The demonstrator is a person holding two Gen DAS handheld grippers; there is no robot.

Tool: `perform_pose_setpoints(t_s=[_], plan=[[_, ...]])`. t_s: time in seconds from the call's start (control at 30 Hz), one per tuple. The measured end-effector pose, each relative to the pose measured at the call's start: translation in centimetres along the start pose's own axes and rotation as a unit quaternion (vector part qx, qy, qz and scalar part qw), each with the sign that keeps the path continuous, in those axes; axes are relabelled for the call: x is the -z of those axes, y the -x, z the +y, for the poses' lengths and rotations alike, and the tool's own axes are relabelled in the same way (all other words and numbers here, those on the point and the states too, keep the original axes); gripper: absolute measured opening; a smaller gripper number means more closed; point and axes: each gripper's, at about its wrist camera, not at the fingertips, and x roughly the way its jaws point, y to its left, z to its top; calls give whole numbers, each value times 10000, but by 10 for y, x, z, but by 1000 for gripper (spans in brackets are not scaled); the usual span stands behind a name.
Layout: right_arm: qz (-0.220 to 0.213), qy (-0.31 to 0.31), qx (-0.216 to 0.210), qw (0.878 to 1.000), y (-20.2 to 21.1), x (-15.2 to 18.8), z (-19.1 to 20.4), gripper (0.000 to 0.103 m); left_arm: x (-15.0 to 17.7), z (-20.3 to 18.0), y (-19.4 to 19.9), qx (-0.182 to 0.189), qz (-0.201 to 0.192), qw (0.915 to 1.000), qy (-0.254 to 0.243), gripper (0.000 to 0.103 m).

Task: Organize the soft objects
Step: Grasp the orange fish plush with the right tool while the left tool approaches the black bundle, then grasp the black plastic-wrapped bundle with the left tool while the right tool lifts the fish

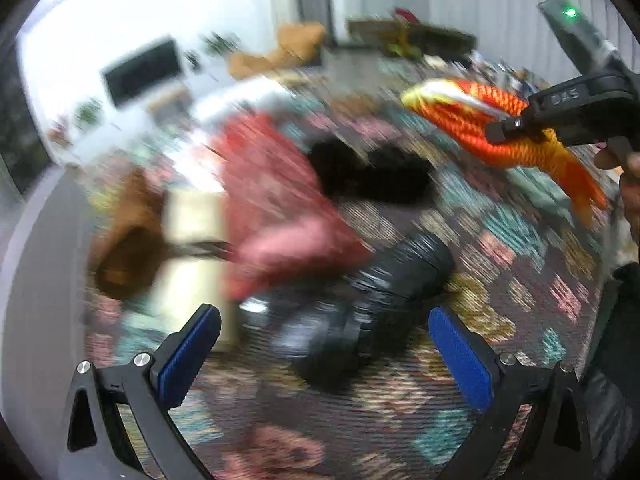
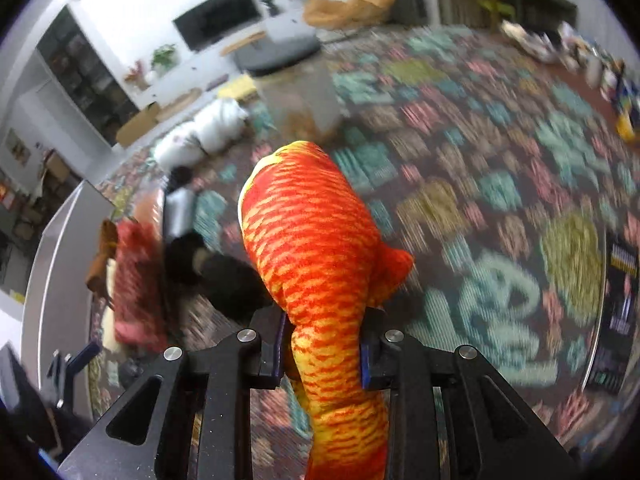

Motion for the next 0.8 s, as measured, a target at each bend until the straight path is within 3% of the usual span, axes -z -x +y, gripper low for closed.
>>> perform_pose_setpoints(t_s=[0.1, 0.13, 0.23, 0.3, 0.47, 0.53, 0.57, 0.73, 0.8], plan=[[22, 141, 90, 9999, 11, 9, -8, 30, 10, -19, 12, 976, 288, 9944, -297, 98], [23, 246, 177, 9995, 12, 10, -9, 30, 11, -22, 17, 1016, 269, 9937, -386, 98], [117, 400, 299, 9987, 7, 10, -11, 30, 3, -17, 24, 478, 92, 9982, -336, 98], [157, 336, 246, 9990, 4, 10, -16, 30, -7, -13, 15, 360, 121, 9990, -238, 98], [166, 332, 152, 9992, 12, 16, -16, 30, -17, -34, -28, -79, 526, 9942, -931, 96], [173, 322, 194, 9991, 18, 18, -19, 30, -25, -29, -28, 297, 524, 9974, -404, 55], [172, 311, 233, 9991, 22, 19, -21, 30, -25, -22, -26, 436, 602, 9971, -131, 43], [152, 209, 130, 9996, 39, 22, -20, 30, -5, -8, 9, 903, 331, 9915, 881, 38], [114, 326, -91, 9994, 47, 23, -1, 30, 12, 13, 43, 1240, 90, 9803, 1532, 38]])
